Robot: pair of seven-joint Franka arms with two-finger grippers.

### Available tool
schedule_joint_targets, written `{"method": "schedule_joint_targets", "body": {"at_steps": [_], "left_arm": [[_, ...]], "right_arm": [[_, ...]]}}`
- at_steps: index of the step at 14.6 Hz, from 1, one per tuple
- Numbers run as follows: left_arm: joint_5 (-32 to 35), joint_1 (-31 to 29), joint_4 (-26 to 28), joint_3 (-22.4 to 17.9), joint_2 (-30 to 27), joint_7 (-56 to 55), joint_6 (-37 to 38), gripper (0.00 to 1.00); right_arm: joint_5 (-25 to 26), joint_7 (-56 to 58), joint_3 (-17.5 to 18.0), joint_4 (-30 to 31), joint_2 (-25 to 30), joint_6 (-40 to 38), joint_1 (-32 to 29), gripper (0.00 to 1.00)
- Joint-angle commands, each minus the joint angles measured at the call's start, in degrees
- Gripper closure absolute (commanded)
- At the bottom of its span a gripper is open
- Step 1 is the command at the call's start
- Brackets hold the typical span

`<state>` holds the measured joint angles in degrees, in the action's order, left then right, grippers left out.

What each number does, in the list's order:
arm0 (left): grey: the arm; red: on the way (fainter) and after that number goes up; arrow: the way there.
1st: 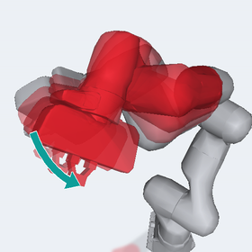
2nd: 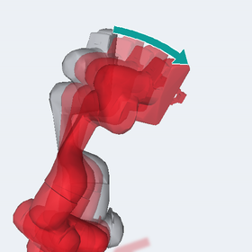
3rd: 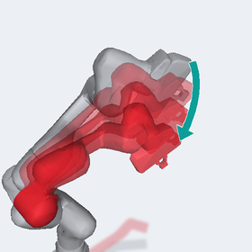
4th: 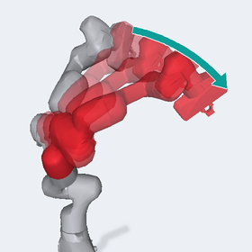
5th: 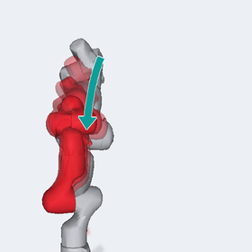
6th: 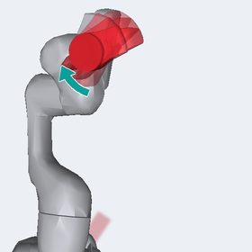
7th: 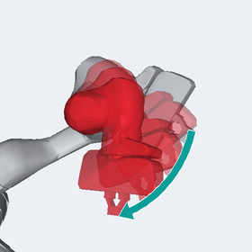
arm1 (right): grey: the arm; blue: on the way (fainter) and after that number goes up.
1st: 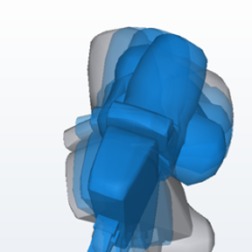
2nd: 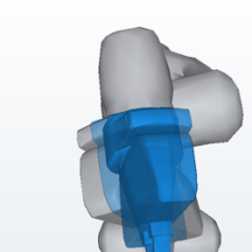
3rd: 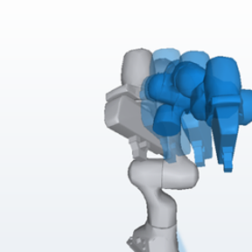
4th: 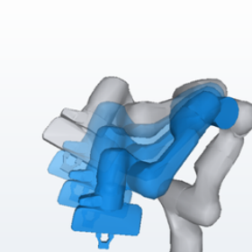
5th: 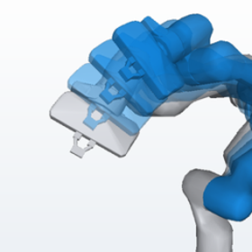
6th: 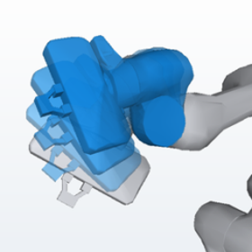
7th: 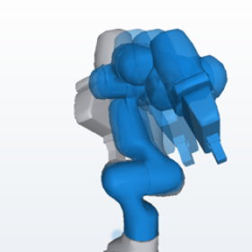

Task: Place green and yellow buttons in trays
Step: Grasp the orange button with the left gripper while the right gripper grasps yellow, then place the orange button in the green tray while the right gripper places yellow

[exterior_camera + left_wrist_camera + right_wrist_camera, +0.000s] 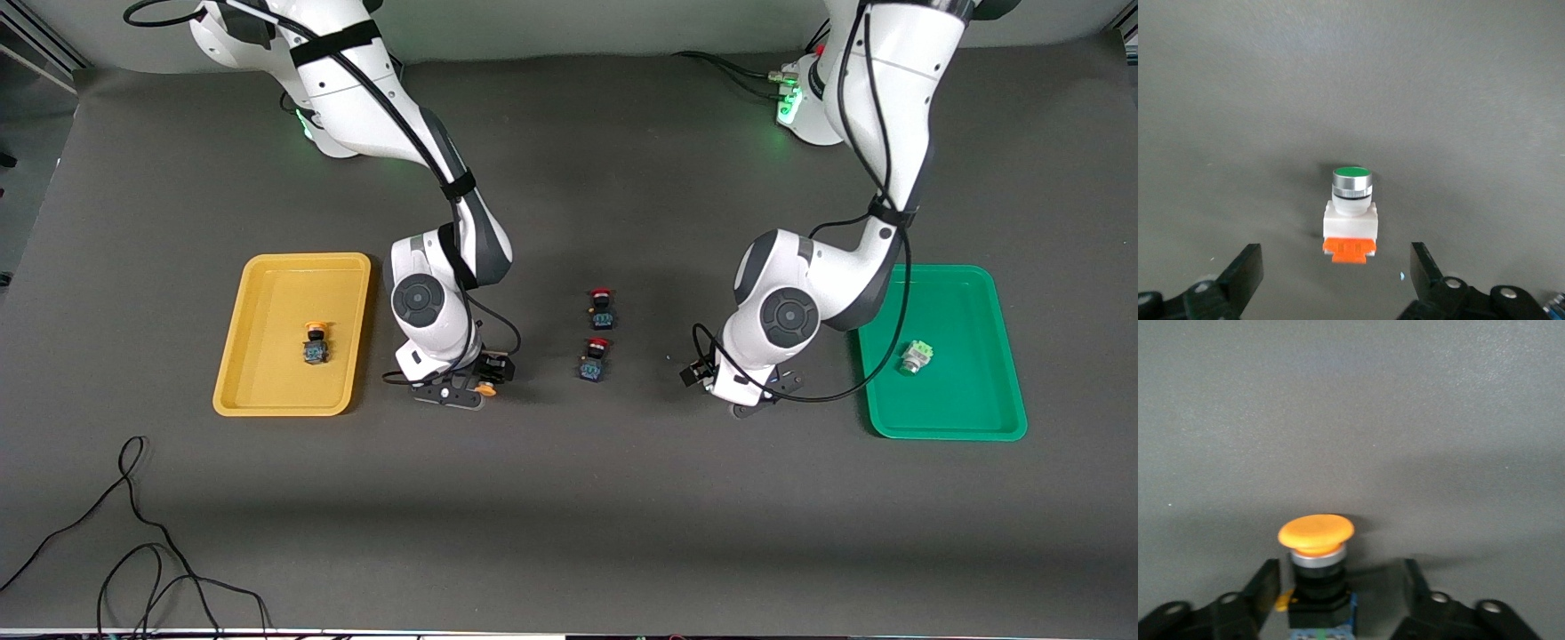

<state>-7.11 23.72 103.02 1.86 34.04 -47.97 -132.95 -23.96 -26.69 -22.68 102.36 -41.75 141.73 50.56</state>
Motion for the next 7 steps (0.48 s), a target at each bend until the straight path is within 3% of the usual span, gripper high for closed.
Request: {"method": "schedule_joint_targets", "body": {"at_steps": [1, 4, 5, 6, 7], "left_arm": [[-0.10, 2.12, -0.27, -0.45, 2.42, -0.54, -1.96, 0.01], [-0.10, 2.03, -0.27, -0.45, 3.22, -0.45, -3.37, 0.04], [-0.01, 2.03, -0.36, -0.54, 3.22, -0.37, -3.37, 0.25], [0.08, 2.03, -0.45, -0.54, 3.14, -0.19, -3.20, 0.59], [0.08, 1.95, -0.45, -0.54, 3.13, 0.25, -3.11, 0.85]], "right_arm": [[-1.44, 0.24, -0.08, -1.20, -1.05, 0.30, 0.15, 1.00], [-0.65, 0.93, -0.60, -1.29, 0.87, -4.15, -0.72, 1.00], [-0.65, 2.59, -1.57, -1.11, 2.97, -8.27, -0.73, 1.00], [-0.56, 4.96, -3.75, -0.94, 5.26, -12.58, -0.47, 1.00], [-0.56, 7.42, -6.38, -0.85, 8.15, -18.10, -0.03, 1.00]]}}
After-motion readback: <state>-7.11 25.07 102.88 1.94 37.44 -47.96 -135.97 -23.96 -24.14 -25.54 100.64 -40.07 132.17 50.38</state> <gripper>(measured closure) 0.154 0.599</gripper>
